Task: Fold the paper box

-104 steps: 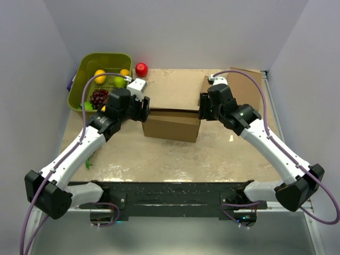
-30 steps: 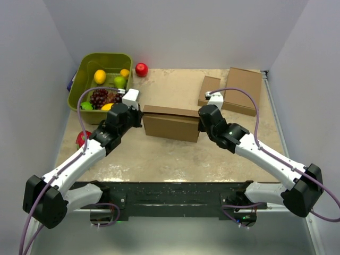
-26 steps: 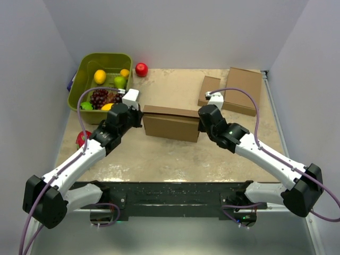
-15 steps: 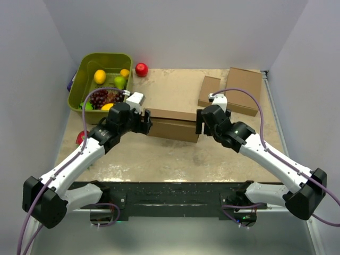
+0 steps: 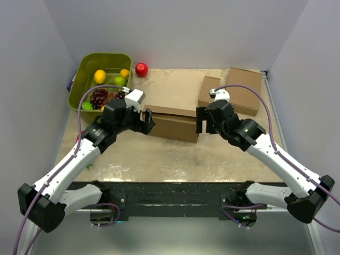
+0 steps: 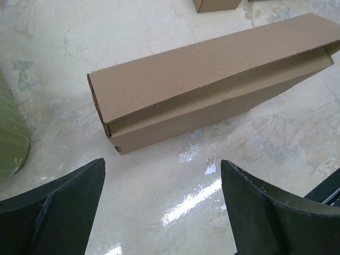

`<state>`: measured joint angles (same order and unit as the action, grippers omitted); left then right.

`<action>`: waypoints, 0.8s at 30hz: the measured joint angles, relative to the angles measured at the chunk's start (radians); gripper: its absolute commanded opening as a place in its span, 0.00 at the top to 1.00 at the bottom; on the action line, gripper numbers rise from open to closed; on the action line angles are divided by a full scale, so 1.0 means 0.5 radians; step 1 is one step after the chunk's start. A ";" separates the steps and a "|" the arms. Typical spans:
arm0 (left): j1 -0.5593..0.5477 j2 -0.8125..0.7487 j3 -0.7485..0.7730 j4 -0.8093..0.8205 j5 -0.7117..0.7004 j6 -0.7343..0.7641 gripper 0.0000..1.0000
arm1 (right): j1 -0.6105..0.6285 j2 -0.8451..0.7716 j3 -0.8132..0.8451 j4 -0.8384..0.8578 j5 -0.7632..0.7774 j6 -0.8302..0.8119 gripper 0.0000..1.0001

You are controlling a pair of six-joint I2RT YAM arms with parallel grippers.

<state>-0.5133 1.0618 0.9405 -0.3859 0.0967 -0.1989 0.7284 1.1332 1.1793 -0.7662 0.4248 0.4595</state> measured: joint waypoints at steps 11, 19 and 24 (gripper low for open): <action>0.289 -0.002 0.144 0.204 0.173 -0.153 0.07 | -0.275 0.124 0.091 0.152 -0.370 0.009 0.07; 0.381 0.072 -0.028 0.460 0.162 -0.293 0.11 | -0.383 0.224 0.106 0.284 -0.525 0.026 0.13; 0.381 0.151 -0.065 0.571 0.161 -0.320 0.18 | -0.431 0.281 0.098 0.337 -0.576 0.040 0.20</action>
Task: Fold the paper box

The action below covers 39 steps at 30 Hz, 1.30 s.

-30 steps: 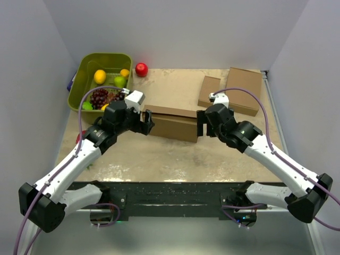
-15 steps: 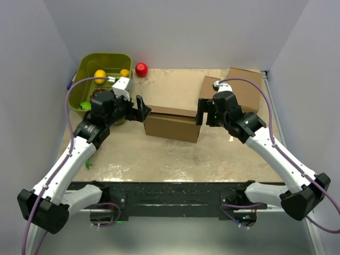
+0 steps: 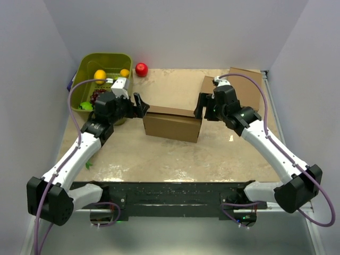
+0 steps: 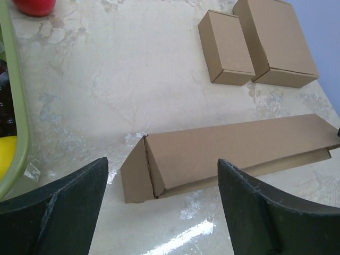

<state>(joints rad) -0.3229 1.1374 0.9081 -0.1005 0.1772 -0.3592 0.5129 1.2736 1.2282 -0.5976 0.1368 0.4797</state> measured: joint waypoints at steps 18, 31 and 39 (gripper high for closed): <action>0.000 0.085 -0.198 0.257 -0.043 -0.053 0.41 | -0.019 -0.048 -0.215 0.213 -0.034 0.103 0.51; -0.002 0.019 -0.399 0.498 -0.043 -0.159 0.50 | -0.018 -0.153 -0.434 0.391 -0.079 0.172 0.54; -0.014 -0.037 -0.538 0.636 -0.037 -0.239 0.55 | -0.016 -0.192 -0.529 0.452 -0.108 0.210 0.55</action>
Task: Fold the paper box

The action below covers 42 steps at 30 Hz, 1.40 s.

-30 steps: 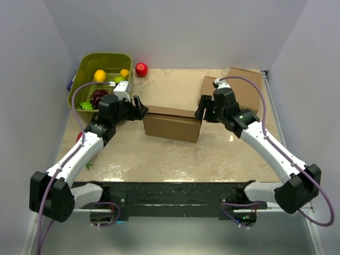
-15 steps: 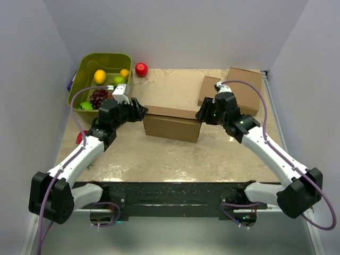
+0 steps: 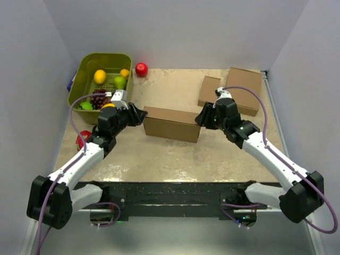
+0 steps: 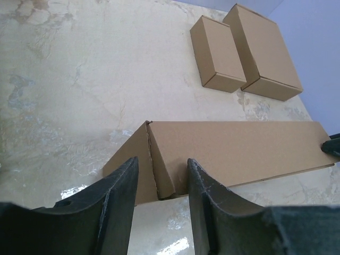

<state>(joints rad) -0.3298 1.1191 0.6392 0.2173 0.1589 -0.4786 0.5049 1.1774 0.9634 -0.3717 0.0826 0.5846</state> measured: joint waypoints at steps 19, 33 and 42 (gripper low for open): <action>0.003 0.056 0.043 -0.009 0.022 -0.015 0.56 | -0.199 0.093 0.114 -0.082 -0.203 -0.040 0.41; 0.005 0.090 0.063 0.000 0.045 0.000 0.57 | -0.378 -0.014 0.117 -0.213 -0.484 -0.044 0.41; 0.006 0.099 0.069 0.005 0.052 0.001 0.57 | -0.378 -0.005 0.089 -0.198 -0.522 -0.041 0.46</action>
<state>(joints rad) -0.3267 1.1687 0.6735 0.2195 0.1848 -0.4782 0.3157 1.1751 1.0077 -0.4709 -0.1783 0.5640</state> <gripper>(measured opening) 0.433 0.564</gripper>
